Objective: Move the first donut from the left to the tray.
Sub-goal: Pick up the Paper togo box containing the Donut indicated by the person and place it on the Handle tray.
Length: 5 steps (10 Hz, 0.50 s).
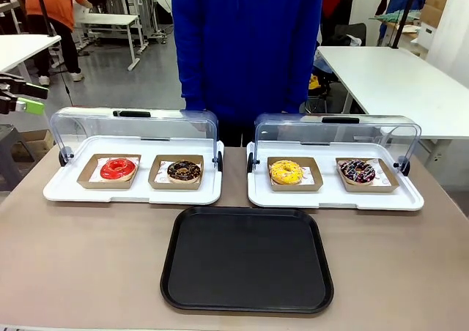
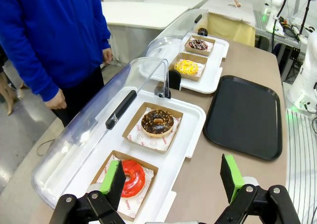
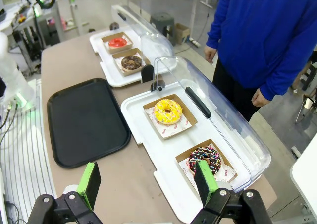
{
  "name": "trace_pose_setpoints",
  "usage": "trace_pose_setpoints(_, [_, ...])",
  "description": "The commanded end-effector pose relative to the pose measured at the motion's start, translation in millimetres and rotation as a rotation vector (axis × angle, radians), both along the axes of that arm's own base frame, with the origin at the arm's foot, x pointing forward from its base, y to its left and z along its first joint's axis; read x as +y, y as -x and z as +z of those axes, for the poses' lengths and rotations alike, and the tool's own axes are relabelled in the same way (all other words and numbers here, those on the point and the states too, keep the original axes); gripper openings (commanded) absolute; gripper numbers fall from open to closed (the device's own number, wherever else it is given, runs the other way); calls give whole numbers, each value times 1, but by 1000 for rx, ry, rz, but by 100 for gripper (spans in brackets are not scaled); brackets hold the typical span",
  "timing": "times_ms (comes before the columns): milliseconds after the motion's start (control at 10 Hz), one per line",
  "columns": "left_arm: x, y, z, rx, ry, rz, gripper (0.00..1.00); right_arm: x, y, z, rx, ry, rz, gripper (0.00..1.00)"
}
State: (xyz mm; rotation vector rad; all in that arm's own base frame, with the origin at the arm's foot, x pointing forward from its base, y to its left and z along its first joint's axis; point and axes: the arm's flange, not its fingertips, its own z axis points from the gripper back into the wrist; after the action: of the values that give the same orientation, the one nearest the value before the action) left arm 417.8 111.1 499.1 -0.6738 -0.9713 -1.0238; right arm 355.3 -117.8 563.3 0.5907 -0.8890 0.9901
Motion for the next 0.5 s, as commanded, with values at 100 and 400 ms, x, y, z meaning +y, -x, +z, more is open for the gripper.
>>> trace_pose_setpoints(100, [0, 0, 0, -4, 6, -7, 100, 0, -3, 1, -29, -11, 14, 100])
trace_pose_setpoints(400, [0, 0, 0, -4, 6, -7, 100, 0, -3, 1, -29, -11, 14, 100])
